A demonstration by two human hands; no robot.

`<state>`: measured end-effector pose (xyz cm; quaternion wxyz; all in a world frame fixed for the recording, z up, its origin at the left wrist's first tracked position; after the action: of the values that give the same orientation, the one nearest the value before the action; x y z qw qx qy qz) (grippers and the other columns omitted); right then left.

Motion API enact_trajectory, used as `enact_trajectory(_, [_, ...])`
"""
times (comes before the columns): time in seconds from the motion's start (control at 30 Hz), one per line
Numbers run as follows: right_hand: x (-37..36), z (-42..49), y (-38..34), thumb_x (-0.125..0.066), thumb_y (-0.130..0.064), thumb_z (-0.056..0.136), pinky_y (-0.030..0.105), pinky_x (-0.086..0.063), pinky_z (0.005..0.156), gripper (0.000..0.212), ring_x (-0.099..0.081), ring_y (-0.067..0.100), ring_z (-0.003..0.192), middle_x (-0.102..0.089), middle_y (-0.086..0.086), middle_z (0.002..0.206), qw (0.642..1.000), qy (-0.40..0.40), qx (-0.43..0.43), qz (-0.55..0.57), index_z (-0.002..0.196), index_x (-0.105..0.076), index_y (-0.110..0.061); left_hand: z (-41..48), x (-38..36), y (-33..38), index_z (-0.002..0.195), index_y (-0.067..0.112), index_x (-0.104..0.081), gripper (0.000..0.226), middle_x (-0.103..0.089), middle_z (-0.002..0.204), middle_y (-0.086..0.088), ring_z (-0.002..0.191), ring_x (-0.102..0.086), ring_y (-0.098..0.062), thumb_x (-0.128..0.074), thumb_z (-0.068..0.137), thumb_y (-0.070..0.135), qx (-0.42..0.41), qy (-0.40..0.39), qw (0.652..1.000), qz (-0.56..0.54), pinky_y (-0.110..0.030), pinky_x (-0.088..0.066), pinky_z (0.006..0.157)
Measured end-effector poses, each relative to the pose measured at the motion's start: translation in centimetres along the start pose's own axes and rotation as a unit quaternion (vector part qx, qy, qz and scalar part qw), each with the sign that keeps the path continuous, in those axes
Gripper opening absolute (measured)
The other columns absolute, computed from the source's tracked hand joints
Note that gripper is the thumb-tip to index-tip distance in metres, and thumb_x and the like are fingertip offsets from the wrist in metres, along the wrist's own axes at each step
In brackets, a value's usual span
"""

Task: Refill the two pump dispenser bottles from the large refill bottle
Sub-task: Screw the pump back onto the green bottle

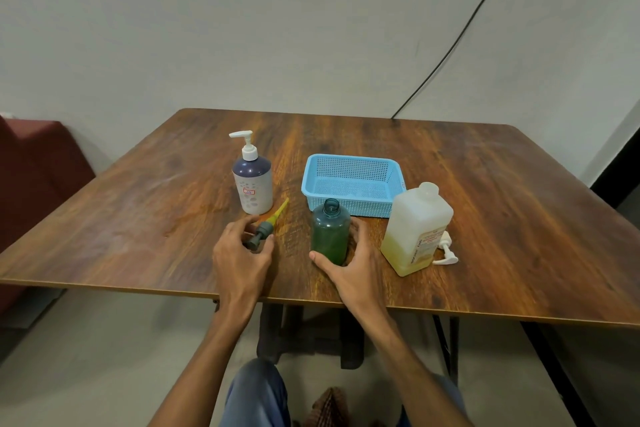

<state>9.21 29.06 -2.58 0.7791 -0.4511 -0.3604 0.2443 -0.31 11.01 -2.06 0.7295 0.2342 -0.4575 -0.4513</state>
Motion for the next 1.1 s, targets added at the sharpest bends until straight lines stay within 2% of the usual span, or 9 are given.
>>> enact_trajectory(0.07, [0.0,0.0,0.0,-0.088,-0.044,0.07,0.002,-0.04,0.087,0.079,-0.047,-0.018,0.114,-0.049,-0.036,0.122,1.0,-0.003,0.001,0.002,0.133,-0.04,-0.039,-0.3,0.4,0.7,0.12,0.014,-0.067,0.042,-0.067,0.11,0.001,0.095,-0.063,-0.008,-0.084,0.082,0.015,-0.003,0.017,0.999,-0.04,-0.01,-0.051,0.081])
enact_trajectory(0.1, [0.1,-0.1,0.0,-0.087,-0.044,0.07,0.003,-0.04,0.088,0.079,-0.048,-0.016,0.115,-0.051,-0.033,0.123,1.0,-0.004,0.001,0.001,0.133,-0.041,-0.038,-0.4,0.6,1.0,0.118,0.014,-0.068,0.04,-0.068,0.11,0.001,0.095,-0.064,-0.007,-0.084,0.081,0.014,-0.006,0.026,0.998,-0.056,-0.008,-0.051,0.08])
enact_trajectory(0.17, [0.1,-0.1,0.0,-0.087,-0.043,0.07,0.003,-0.04,0.088,0.078,-0.048,-0.017,0.113,-0.051,-0.029,0.124,1.0,-0.007,0.0,-0.002,0.133,-0.04,-0.037,-0.5,1.0,1.6,0.113,0.012,-0.069,0.036,-0.07,0.108,-0.001,0.096,-0.066,-0.009,-0.085,0.08,0.014,-0.014,0.042,0.996,-0.083,-0.011,-0.054,0.082])
enact_trajectory(0.27, [0.1,-0.2,-0.1,-0.087,-0.044,0.071,0.003,-0.039,0.087,0.078,-0.046,-0.02,0.111,-0.048,-0.034,0.122,1.0,-0.011,-0.003,-0.003,0.132,-0.038,-0.041,-0.4,2.0,2.6,0.109,0.011,-0.069,0.034,-0.07,0.107,-0.001,0.098,-0.066,-0.009,-0.085,0.08,0.015,-0.029,0.057,0.992,-0.113,-0.019,-0.057,0.082])
enact_trajectory(0.37, [0.0,-0.2,0.0,-0.086,-0.046,0.071,0.014,-0.045,0.093,0.077,-0.049,-0.013,0.114,-0.046,-0.037,0.122,1.0,-0.012,-0.004,0.0,0.13,-0.037,-0.044,0.0,3.1,3.7,0.107,0.01,-0.07,0.032,-0.07,0.104,-0.002,0.095,-0.067,-0.007,-0.085,0.079,0.015,-0.037,0.061,0.987,-0.147,-0.016,-0.056,0.081])
enact_trajectory(0.5, [0.0,-0.2,0.0,-0.086,-0.046,0.07,0.024,-0.049,0.097,0.078,-0.052,-0.002,0.119,-0.051,-0.027,0.127,1.0,-0.005,0.001,-0.001,0.132,-0.039,-0.04,0.5,4.3,5.4,0.107,0.006,-0.071,0.03,-0.072,0.103,-0.004,0.092,-0.071,-0.009,-0.084,0.081,0.012,-0.031,0.056,0.974,-0.216,-0.018,-0.058,0.078])
enact_trajectory(0.67, [0.1,-0.4,-0.3,-0.086,-0.046,0.071,0.022,-0.047,0.096,0.078,-0.051,0.0,0.12,-0.049,-0.027,0.127,1.0,-0.003,0.005,-0.002,0.132,-0.038,-0.042,1.2,5.3,7.6,0.106,0.006,-0.07,0.028,-0.073,0.103,-0.007,0.093,-0.071,-0.013,-0.083,0.081,0.009,-0.031,0.056,0.954,-0.294,-0.02,-0.058,0.078])
enact_trajectory(0.9, [0.2,-0.6,-0.6,-0.086,-0.044,0.071,0.009,-0.042,0.088,0.078,-0.052,-0.003,0.116,-0.051,-0.024,0.126,1.0,-0.004,0.007,-0.003,0.133,-0.039,-0.038,2.1,5.0,10.6,0.11,-0.001,-0.072,0.031,-0.077,0.098,-0.007,0.09,-0.074,-0.015,-0.082,0.081,0.002,0.0,0.052,0.915,-0.4,-0.023,-0.058,0.08])
enact_trajectory(1.1, [0.1,-0.7,-0.4,-0.086,-0.046,0.071,0.02,-0.049,0.095,0.08,-0.053,0.0,0.119,-0.051,-0.023,0.129,1.0,-0.004,0.006,-0.002,0.135,-0.038,-0.038,2.0,4.8,12.6,0.109,0.006,-0.073,0.031,-0.079,0.094,0.002,0.091,-0.075,-0.013,-0.083,0.08,0.004,-0.005,0.056,0.903,-0.426,-0.023,-0.058,0.08])
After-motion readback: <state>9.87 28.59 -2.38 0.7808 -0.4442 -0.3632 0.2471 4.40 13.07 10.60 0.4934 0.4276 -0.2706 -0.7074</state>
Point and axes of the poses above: each hand's wrist, its own z-axis towards the middle knuckle, its own x-axis out of the back of the hand, y = z × x, the point moved 2 cm from there along z, towards the middle knuckle
